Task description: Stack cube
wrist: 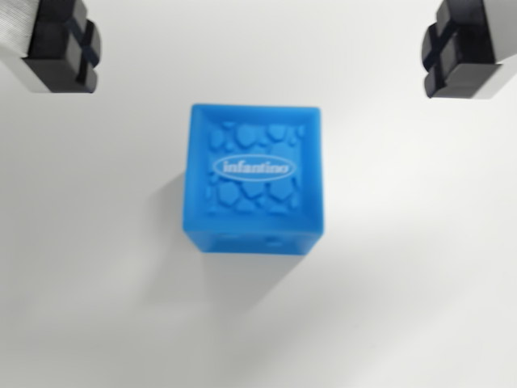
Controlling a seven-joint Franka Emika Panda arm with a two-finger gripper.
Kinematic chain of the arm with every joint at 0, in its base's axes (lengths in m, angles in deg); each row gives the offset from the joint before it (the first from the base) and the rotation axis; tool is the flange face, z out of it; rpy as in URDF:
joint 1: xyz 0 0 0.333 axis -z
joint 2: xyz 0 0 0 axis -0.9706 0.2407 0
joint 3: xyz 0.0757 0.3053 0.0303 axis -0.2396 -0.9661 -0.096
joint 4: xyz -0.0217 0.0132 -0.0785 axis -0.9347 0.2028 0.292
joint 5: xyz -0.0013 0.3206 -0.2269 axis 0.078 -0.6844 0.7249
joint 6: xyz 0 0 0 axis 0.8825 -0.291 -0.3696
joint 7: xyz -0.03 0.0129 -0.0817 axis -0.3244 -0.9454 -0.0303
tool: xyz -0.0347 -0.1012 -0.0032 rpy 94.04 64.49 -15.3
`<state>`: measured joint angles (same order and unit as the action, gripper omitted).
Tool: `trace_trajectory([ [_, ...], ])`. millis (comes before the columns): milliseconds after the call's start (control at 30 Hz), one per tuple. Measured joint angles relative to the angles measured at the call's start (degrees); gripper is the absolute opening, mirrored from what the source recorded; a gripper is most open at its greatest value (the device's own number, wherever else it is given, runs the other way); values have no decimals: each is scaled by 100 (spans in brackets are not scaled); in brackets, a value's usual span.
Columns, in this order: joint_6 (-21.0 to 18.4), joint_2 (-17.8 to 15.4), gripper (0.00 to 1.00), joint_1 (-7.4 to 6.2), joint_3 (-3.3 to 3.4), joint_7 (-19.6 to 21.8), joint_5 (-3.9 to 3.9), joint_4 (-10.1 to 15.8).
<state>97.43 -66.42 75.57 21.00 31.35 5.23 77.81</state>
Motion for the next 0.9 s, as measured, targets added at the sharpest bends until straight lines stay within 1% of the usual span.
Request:
trace_trajectory([
  [167,287,322,100,6,-19,-16,-49,-25],
  [367,562,649,100,36,-56,-38,-83,-85],
  [600,810,974,100,73,-100,-52,-96,-158],
  [900,1018,1261,100,126,-153,-54,-97,-241],
])
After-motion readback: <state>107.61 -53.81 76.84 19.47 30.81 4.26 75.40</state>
